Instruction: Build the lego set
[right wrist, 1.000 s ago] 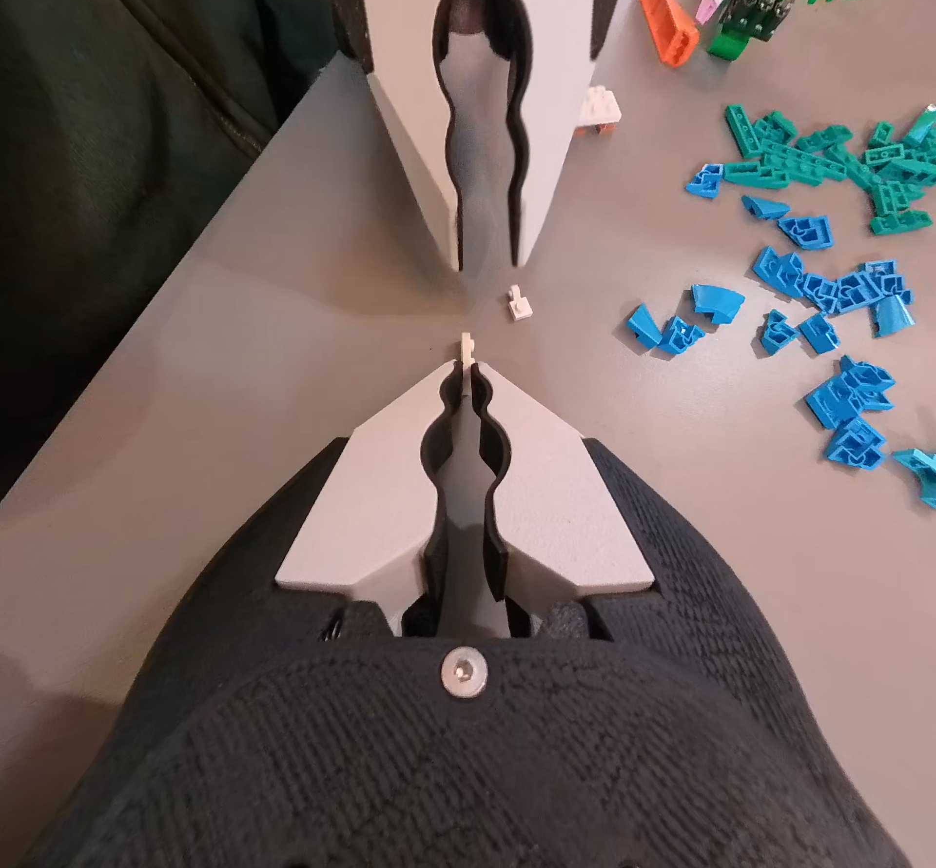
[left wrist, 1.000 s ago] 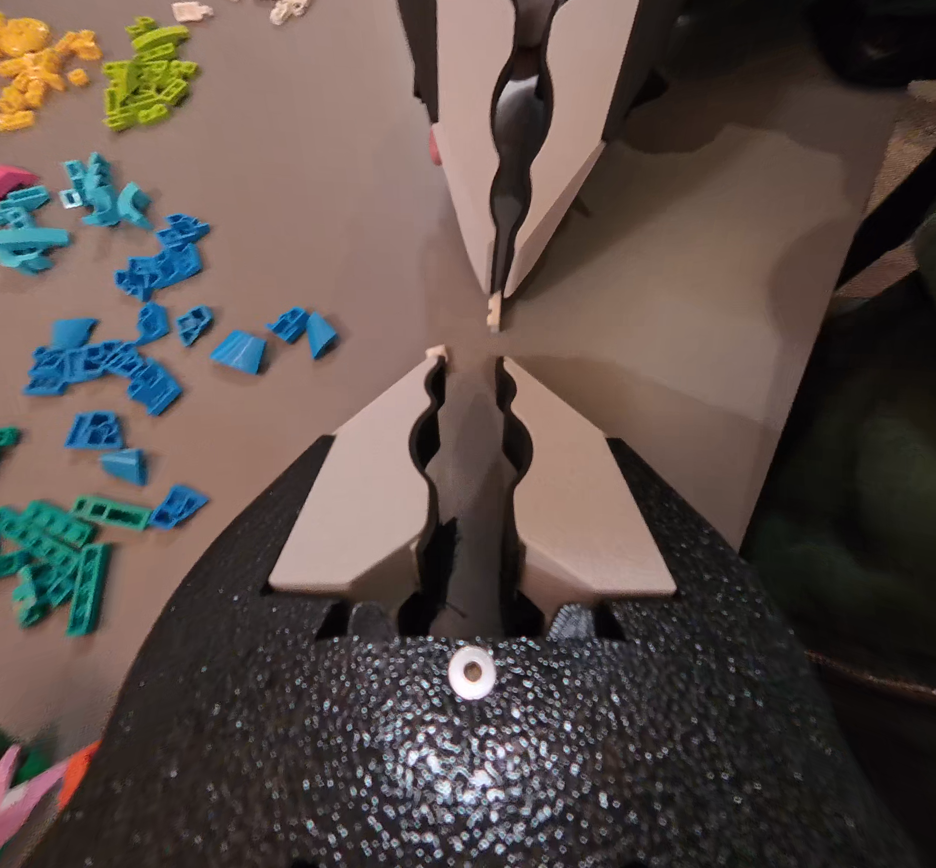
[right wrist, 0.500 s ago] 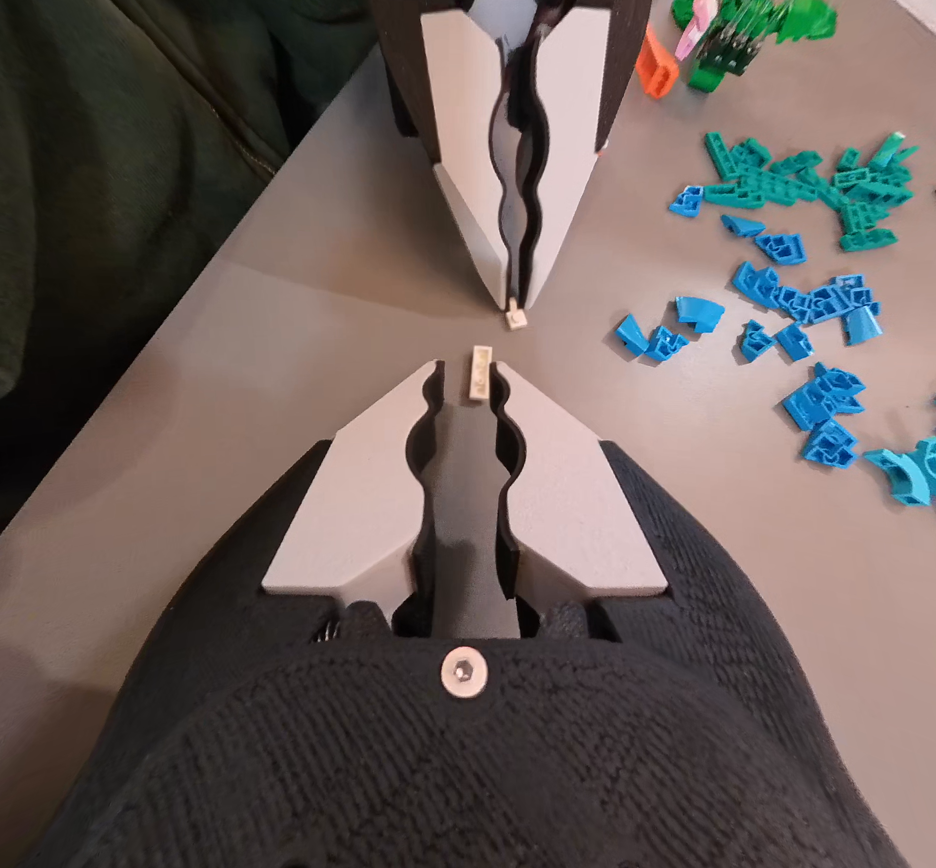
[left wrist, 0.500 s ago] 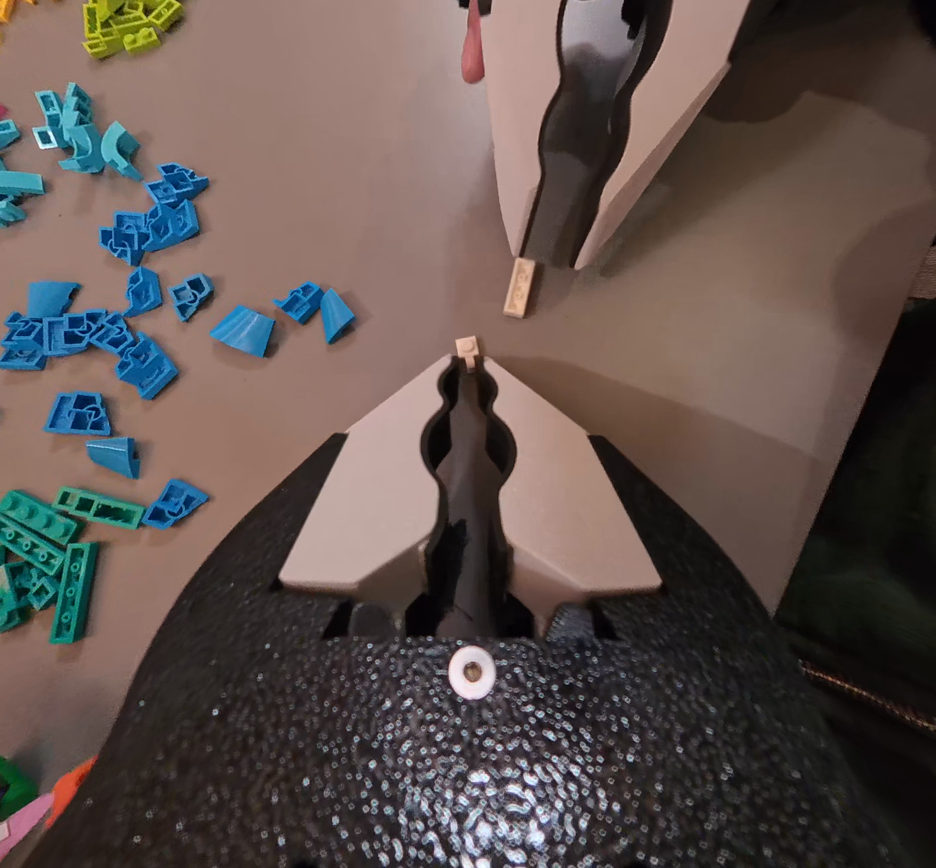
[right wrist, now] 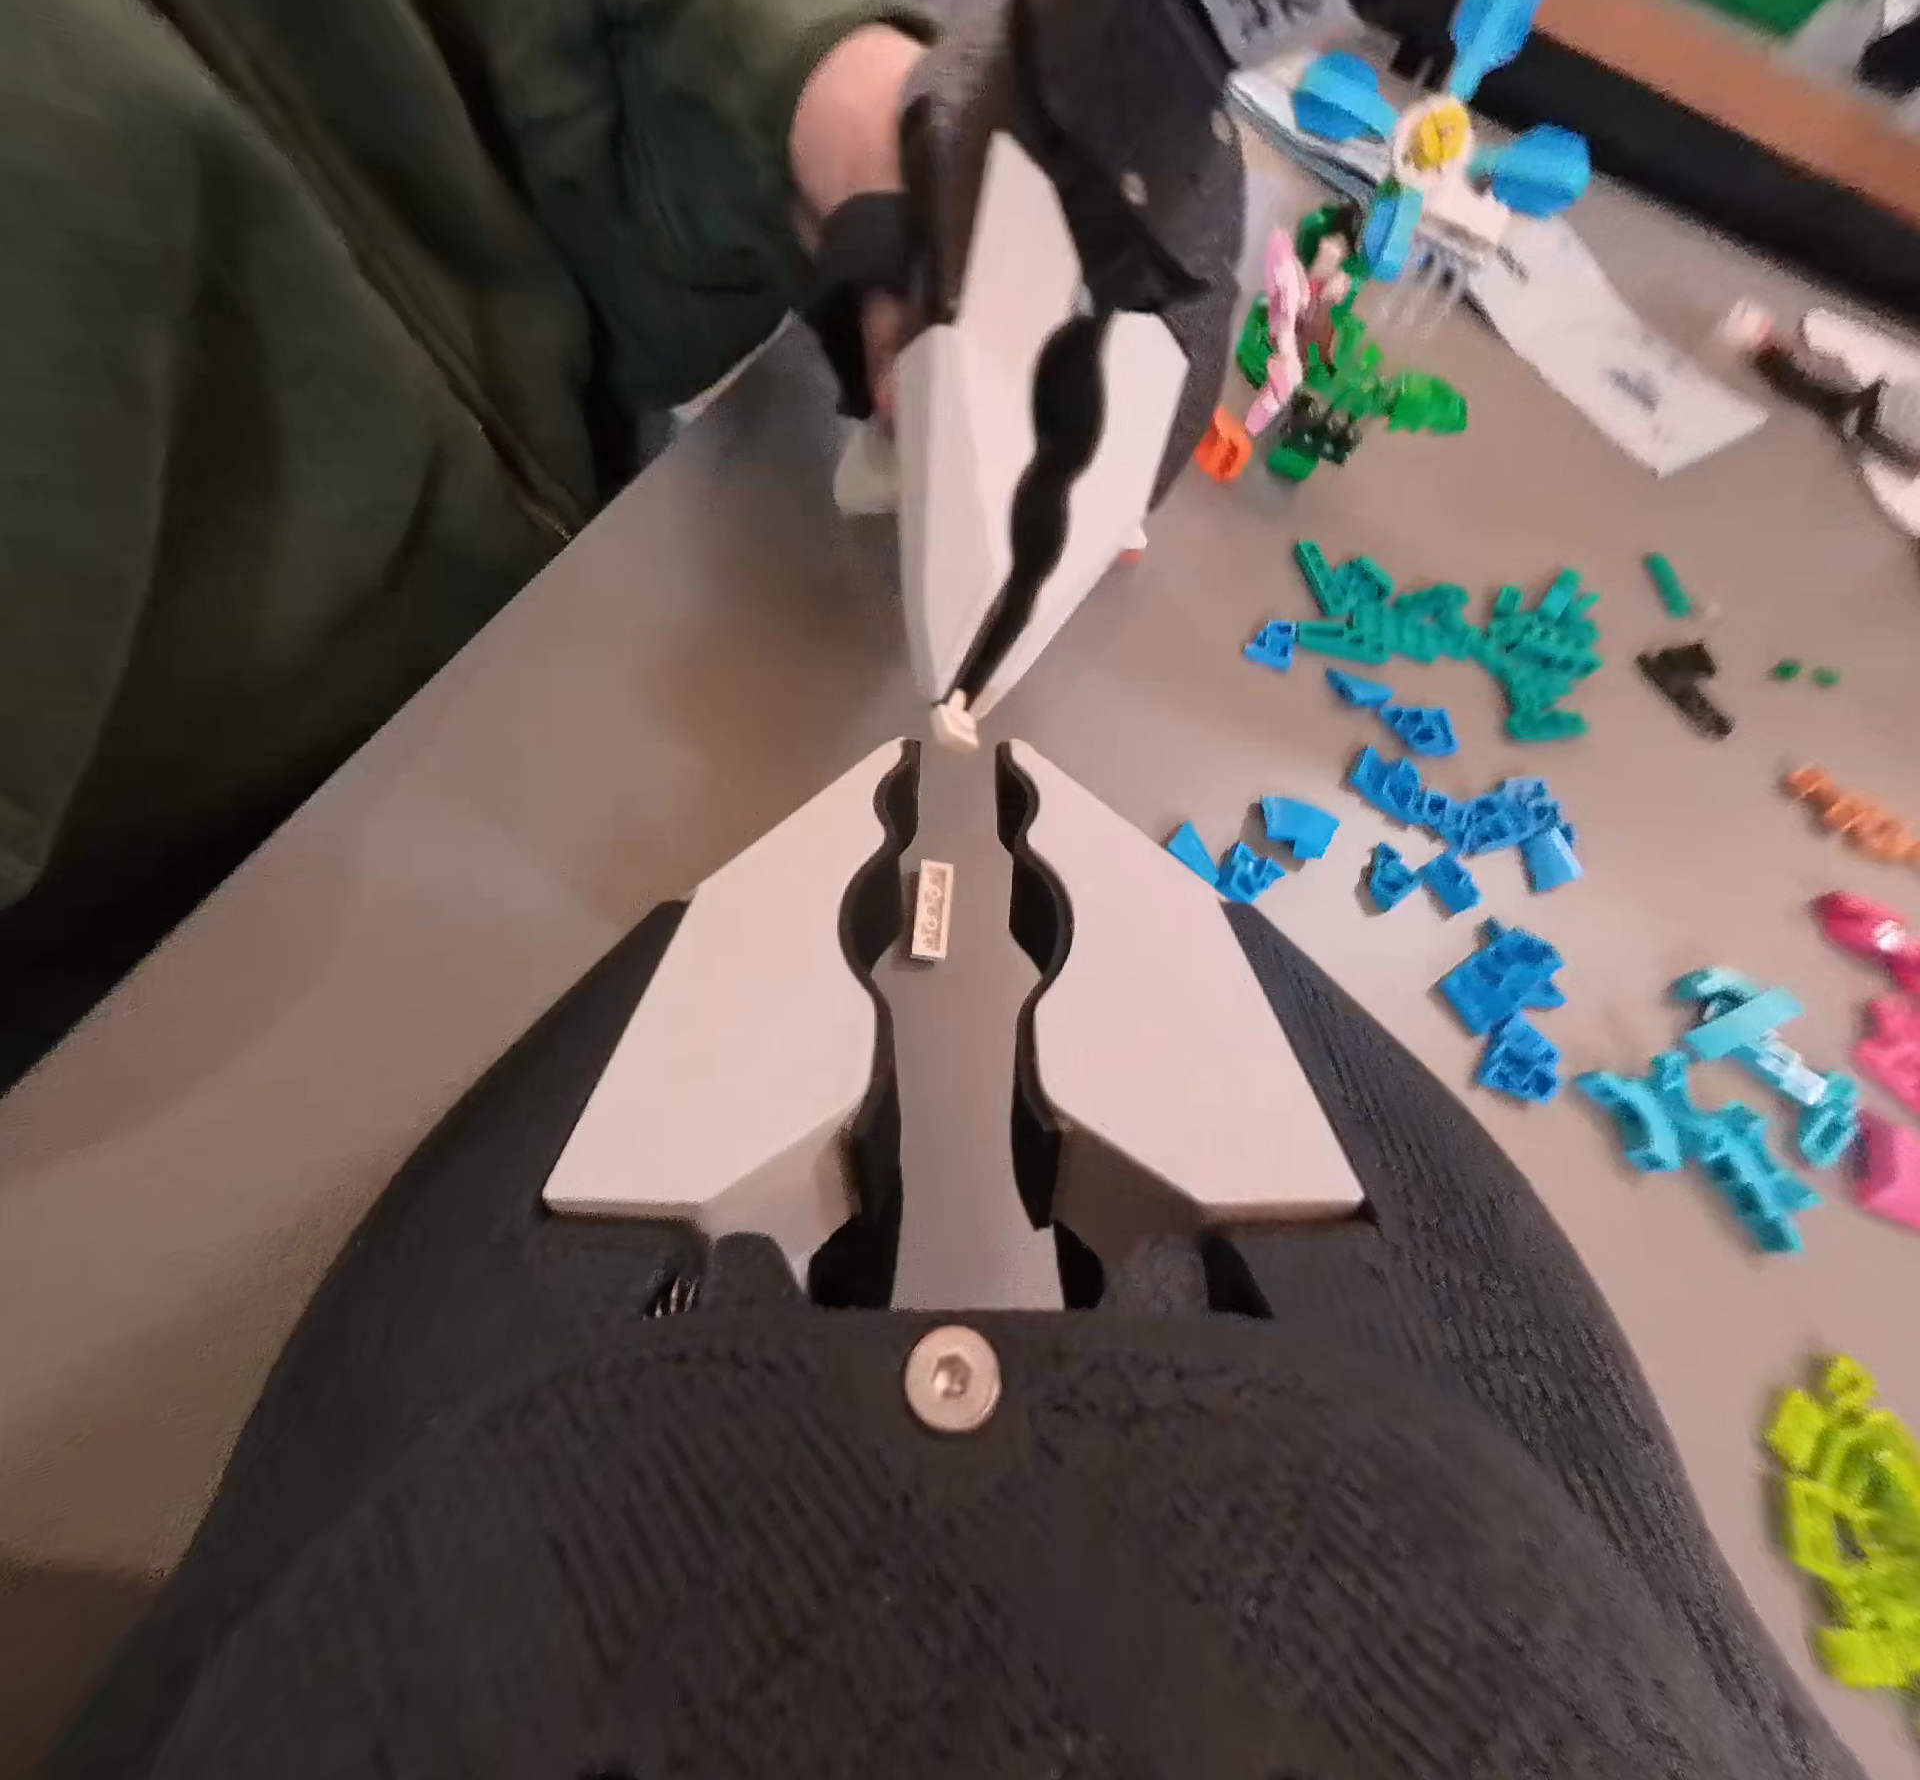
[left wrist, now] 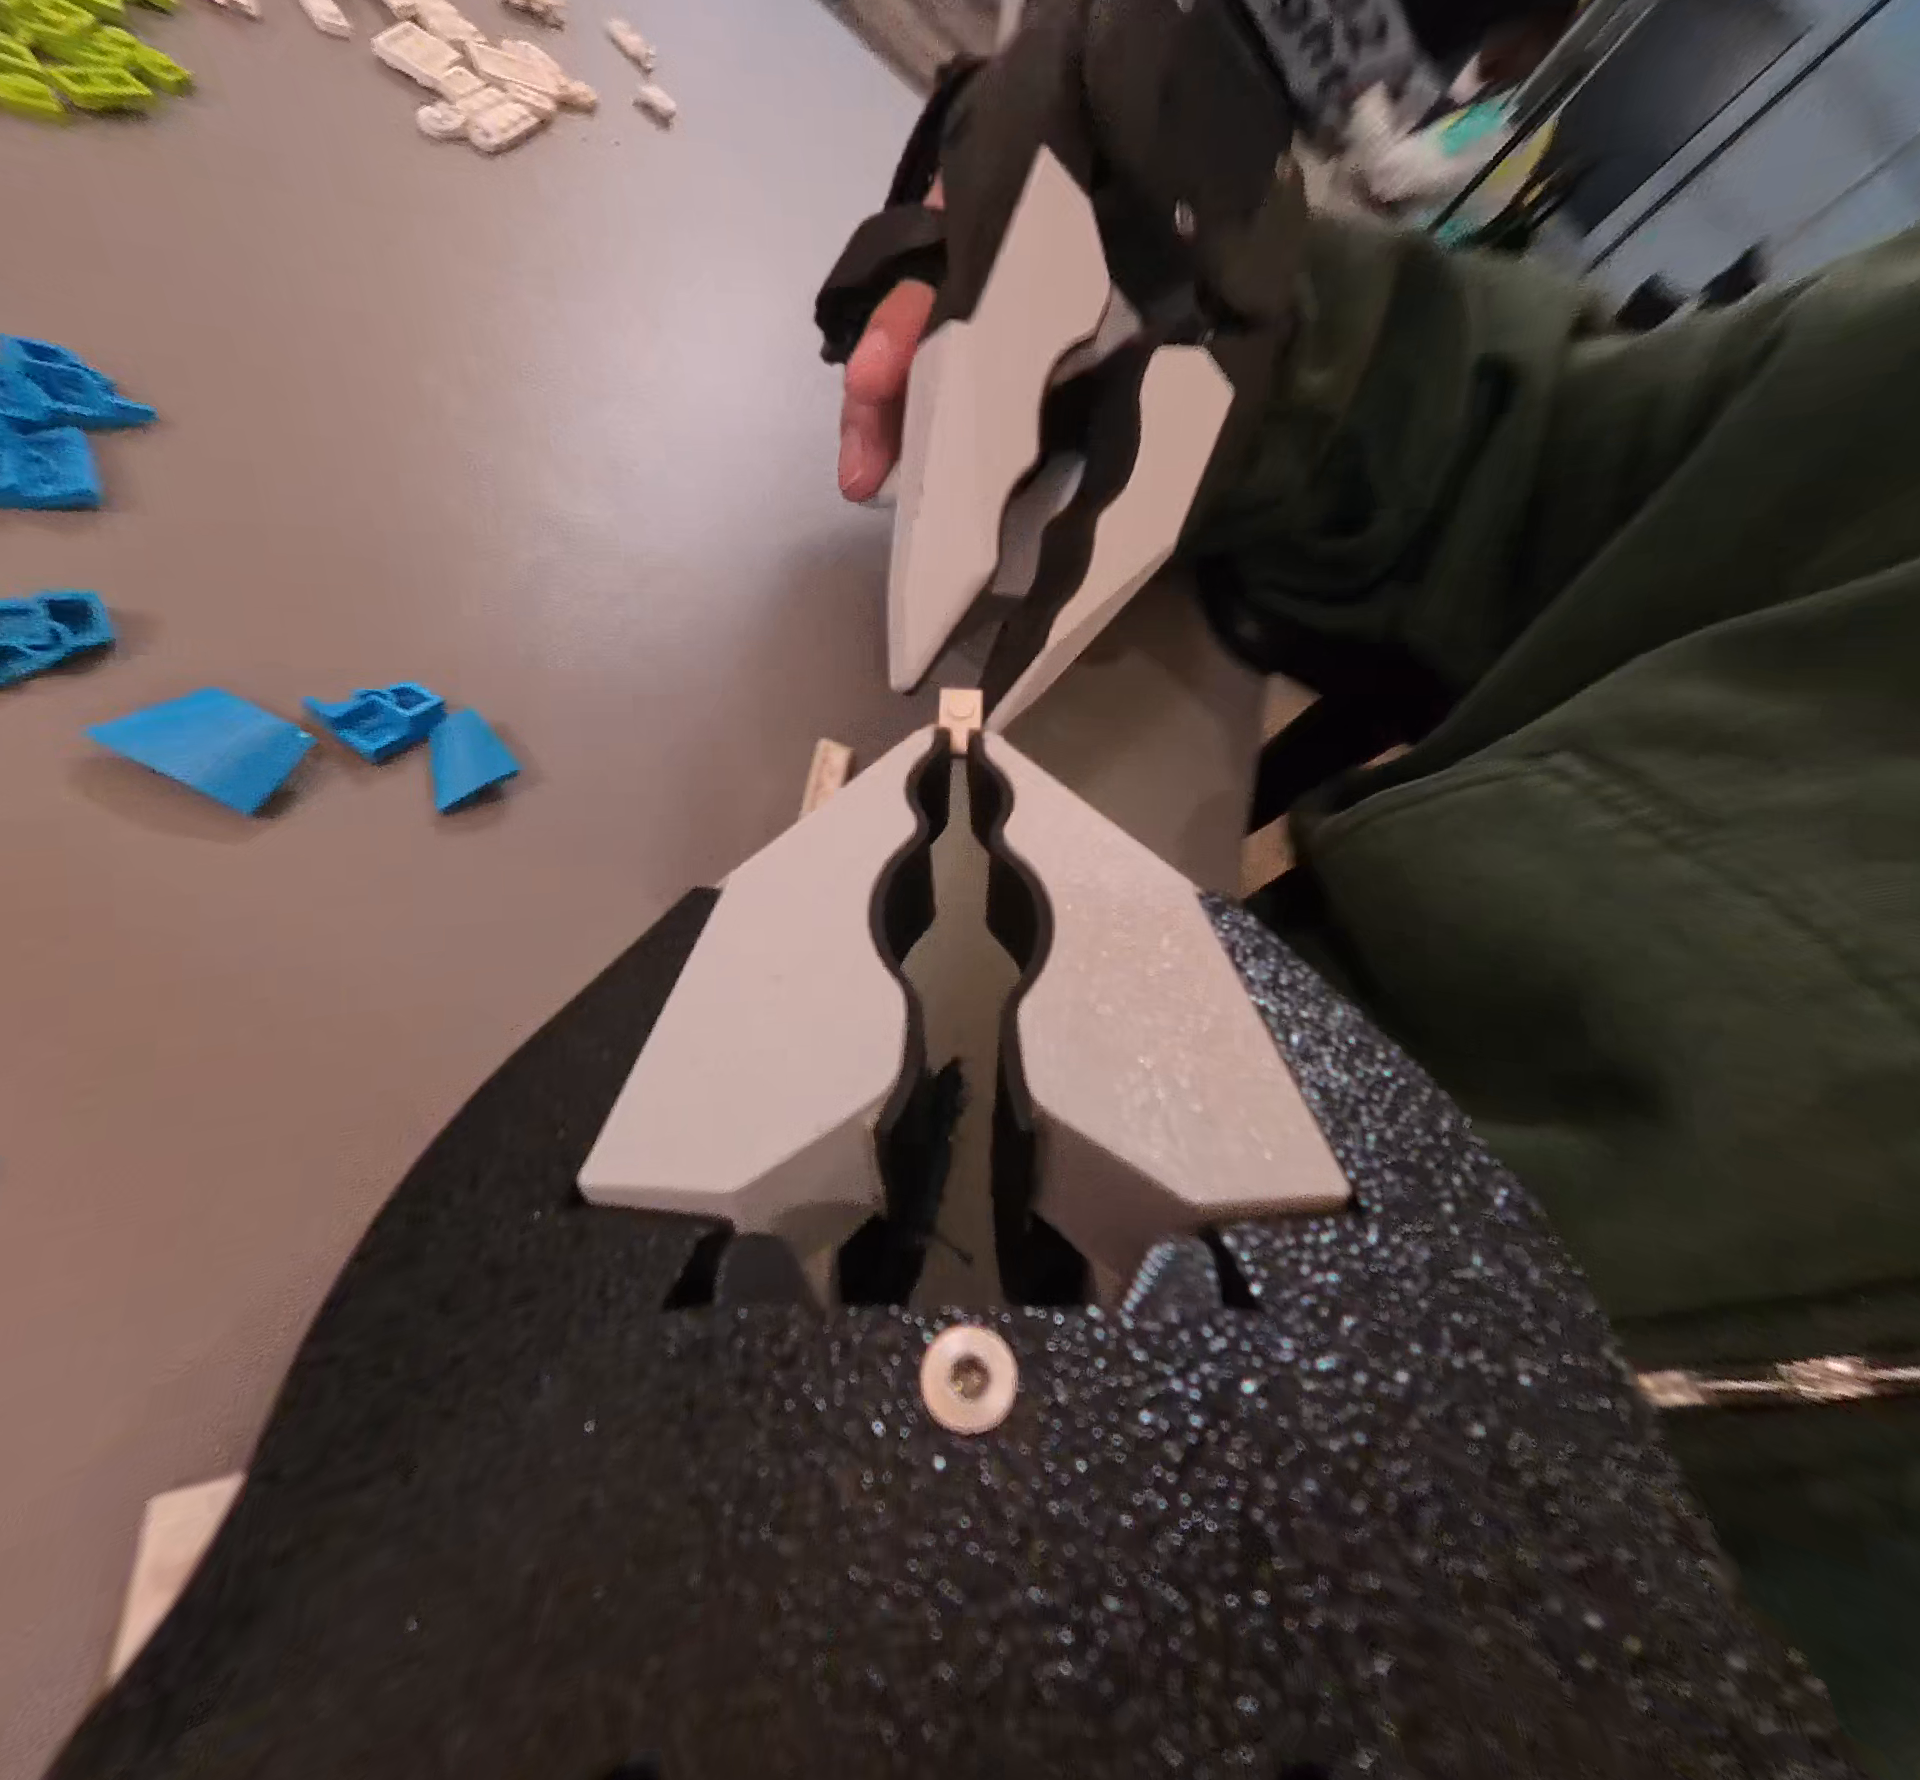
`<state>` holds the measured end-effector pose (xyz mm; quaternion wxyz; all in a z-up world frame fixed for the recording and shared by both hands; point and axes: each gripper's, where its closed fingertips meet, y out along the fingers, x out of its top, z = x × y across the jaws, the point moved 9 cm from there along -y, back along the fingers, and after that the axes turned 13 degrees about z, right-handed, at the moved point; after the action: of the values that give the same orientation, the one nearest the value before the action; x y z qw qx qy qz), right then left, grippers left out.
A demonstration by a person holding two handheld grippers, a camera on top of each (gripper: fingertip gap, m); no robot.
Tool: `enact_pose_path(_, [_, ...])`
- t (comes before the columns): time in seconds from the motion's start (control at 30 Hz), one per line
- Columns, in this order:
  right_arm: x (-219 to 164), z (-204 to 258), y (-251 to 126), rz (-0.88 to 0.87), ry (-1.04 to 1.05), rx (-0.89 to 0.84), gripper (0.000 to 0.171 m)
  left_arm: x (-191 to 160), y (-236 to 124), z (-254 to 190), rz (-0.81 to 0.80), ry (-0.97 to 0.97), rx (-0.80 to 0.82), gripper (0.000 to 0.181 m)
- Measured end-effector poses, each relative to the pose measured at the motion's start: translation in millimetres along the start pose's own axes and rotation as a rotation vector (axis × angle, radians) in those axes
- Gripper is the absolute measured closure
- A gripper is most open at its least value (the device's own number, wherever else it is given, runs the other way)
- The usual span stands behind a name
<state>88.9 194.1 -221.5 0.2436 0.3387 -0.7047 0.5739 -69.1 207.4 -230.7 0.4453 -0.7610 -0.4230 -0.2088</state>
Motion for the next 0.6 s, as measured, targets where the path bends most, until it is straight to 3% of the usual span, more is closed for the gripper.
enact_pose_path(0.2, [9,9,-4,-0.020,-0.179,-0.118,0.162,-2,-1,3,-0.025,-0.109,-0.125,0.181])
enact_pose_path(0.37, [9,9,-3,-0.014,-0.162,-0.093,0.166,-3,-1,3,-0.031,-0.119,-0.142,0.181])
enact_pose_path(0.47, [6,3,-3,-0.044,-0.033,-0.058,0.168,-1,-2,1,-0.051,-0.029,-0.045,0.175])
enact_pose_path(0.53, [2,-3,-3,-0.086,0.077,-0.019,0.168,-1,-4,-4,-0.040,0.108,0.083,0.160])
enact_pose_path(0.6, [-1,-7,-4,-0.117,0.153,0.010,0.168,-1,-4,-9,-0.031,0.254,0.222,0.159])
